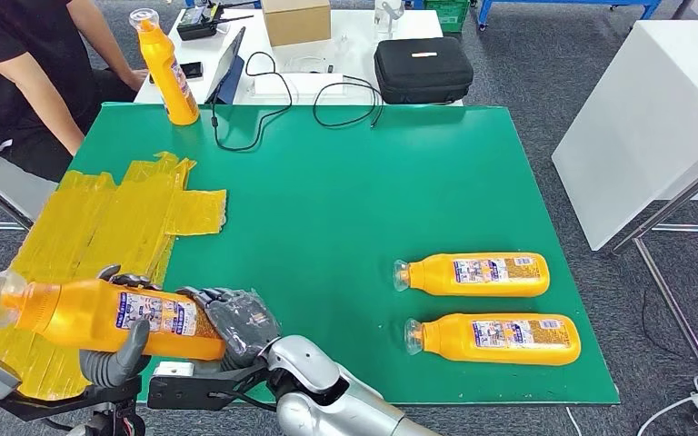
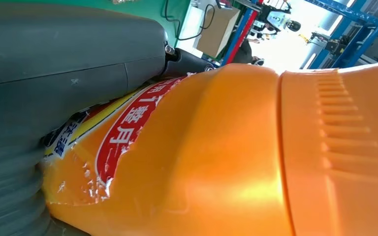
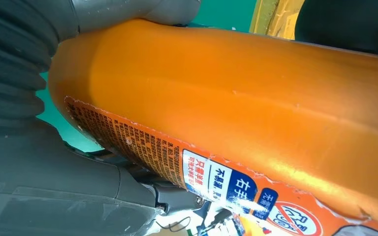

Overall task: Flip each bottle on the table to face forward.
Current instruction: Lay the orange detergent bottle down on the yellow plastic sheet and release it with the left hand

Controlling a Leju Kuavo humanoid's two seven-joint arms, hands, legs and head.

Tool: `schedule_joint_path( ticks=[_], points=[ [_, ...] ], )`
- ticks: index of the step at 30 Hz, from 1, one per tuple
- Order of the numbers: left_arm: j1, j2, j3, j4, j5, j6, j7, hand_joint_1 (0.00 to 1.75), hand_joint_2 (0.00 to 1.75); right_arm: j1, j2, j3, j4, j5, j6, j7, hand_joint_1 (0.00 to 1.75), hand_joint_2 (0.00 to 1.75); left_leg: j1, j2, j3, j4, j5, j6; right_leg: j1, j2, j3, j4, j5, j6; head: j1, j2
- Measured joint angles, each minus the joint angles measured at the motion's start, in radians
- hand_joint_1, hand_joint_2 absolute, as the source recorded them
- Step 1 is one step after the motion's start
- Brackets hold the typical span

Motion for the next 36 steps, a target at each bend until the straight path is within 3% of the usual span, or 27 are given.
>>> schedule_joint_path(
  ticks=[3,7,9,13,24,27,31,33,36],
  points=[
    [0.0,-0.004,0.003,0.0,-0.004,-0.008,-0.001,1.75,1.75,0.0,0.0,-0.005,0.007,0.013,-0.007,-0.007,1.75,1.75,0.0,0.0,0.0,0.0,0.0,0.0,0.0,0.0,0.0,0.0,0.0,0.0,0.0,0.0],
    [-0.005,-0.008,0.007,0.0,-0.017,-0.009,-0.001,1.75,1.75,0.004,0.001,-0.018,0.01,0.049,-0.028,-0.013,0.04,1.75,0.0,0.0,0.0,0.0,0.0,0.0,0.0,0.0,0.0,0.0,0.0,0.0,0.0,0.0],
    [-0.018,-0.009,0.008,0.0,-0.05,0.005,-0.002,1.75,1.75,0.016,-0.001,-0.043,0.007,0.105,-0.046,-0.023,0.0,1.75,0.0,-0.001,0.0,0.0,0.0,0.0,0.0,0.0,0.0,0.0,0.0,0.0,0.0,0.0],
    [-0.048,-0.01,0.011,0.0,-0.102,0.029,-0.006,1.75,1.75,0.052,-0.007,-0.122,-0.019,0.195,-0.031,-0.039,0.0,0.0,0.0,0.0,0.0,0.0,0.0,0.0,0.0,0.0,0.0,0.0,0.0,0.0,0.0,0.0],
    [-0.14,0.007,0.057,0.017,-0.474,0.259,-0.068,1.75,1.75,0.162,-0.067,-0.37,-0.232,0.296,-0.041,-0.022,0.0,0.0,0.0,-0.001,0.0,0.0,0.0,0.0,0.0,-0.001,0.0,0.0,0.0,0.0,0.0,0.0],
    [-0.178,0.023,0.078,0.034,-0.716,0.413,-0.075,1.75,1.75,0.194,-0.099,-0.446,-0.318,0.309,-0.039,-0.022,0.0,0.0,0.0,-0.001,-0.001,0.0,0.0,0.0,0.0,-0.001,0.0,0.0,0.0,0.0,0.0,0.0],
    [-0.253,0.058,0.087,0.111,-1.181,0.75,-0.054,1.75,1.75,0.223,-0.141,-0.526,-0.414,0.31,-0.031,-0.03,0.0,0.0,0.0,-0.001,0.0,0.0,0.0,0.0,0.0,-0.001,0.0,0.0,0.001,0.0,0.0,0.0],
    [-0.28,0.076,0.089,0.159,-1.284,0.845,-0.052,1.75,1.75,0.231,-0.16,-0.555,-0.446,0.306,-0.026,-0.038,0.0,0.0,0.0,-0.001,0.0,0.0,0.0,0.0,0.0,-0.001,0.0,0.0,0.001,0.001,-0.001,0.0],
    [-0.303,0.093,0.089,0.215,-1.338,0.914,-0.046,1.75,1.75,0.238,-0.179,-0.58,-0.474,0.301,-0.024,-0.043,0.0,0.0,0.0,0.0,0.0,0.0,0.0,0.0,0.0,0.0,0.0,0.0,0.001,0.001,-0.001,0.0]
  ],
)
